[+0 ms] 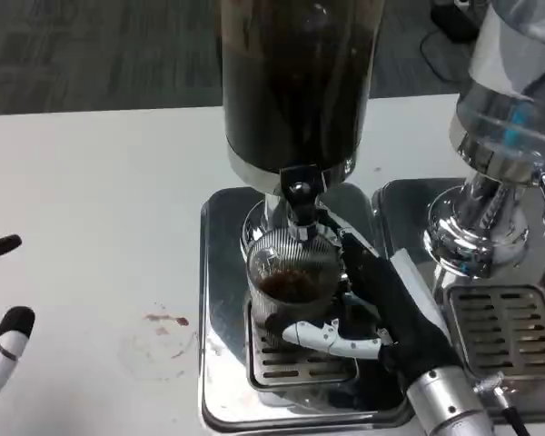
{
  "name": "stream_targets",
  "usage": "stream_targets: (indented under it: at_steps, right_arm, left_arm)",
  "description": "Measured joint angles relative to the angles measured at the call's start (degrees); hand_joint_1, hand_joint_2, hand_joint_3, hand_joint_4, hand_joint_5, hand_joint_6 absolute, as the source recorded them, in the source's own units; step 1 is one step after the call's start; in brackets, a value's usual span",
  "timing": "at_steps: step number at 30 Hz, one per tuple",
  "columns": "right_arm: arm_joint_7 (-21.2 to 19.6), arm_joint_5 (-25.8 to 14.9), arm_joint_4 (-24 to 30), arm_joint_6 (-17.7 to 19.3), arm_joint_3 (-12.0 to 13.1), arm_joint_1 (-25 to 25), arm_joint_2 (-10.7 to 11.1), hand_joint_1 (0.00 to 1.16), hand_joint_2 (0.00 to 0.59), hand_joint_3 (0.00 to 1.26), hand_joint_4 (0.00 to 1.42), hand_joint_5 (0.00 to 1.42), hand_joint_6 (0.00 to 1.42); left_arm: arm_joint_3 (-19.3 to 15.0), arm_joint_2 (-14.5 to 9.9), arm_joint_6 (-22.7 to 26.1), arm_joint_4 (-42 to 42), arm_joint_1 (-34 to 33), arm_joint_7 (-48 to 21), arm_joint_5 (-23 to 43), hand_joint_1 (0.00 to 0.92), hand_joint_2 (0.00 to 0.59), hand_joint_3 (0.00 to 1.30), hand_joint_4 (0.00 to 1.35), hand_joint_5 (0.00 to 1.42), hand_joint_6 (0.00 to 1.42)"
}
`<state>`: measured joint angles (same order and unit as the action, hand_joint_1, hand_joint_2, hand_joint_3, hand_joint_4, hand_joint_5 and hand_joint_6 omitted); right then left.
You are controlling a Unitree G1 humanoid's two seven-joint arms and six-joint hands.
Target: Grasp the cup under the faucet to collect the drink, then remove the cup.
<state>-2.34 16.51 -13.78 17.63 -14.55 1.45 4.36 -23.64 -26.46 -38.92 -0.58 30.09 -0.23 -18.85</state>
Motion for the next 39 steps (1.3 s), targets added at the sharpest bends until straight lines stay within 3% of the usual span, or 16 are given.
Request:
stream_targets:
  at_steps: [7, 21, 39]
  right_arm:
    - [-2.6, 1.3, -1.6, 1.6, -0.2, -0.2, -1.4, 0.95, 0.138, 0.26, 0.4, 0.56, 0.72]
    - [-5.9, 2.7, -1.5, 2.4, 0.0, 0.7, -1.7, 0.96, 0.148, 0.33, 0.49, 0.71, 0.93]
    - [-7.3, 3.3, -0.9, 2.4, 1.3, 1.6, -1.9, 0.97, 0.133, 0.38, 0.52, 0.78, 1.03]
  left_arm:
    - [-0.1, 0.0, 0.2, -0.6, 0.9, 0.0, 0.0, 0.0, 0.28, 0.18, 0.0, 0.06, 0.0]
    - [-0.1, 0.1, 1.0, -1.2, 1.1, 0.0, 0.0, 0.0, 0.28, 0.19, 0.0, 0.07, 0.0]
    - [0.5, 0.1, 1.0, -1.0, -0.3, 0.0, 0.0, 0.0, 0.28, 0.19, 0.0, 0.07, 0.0]
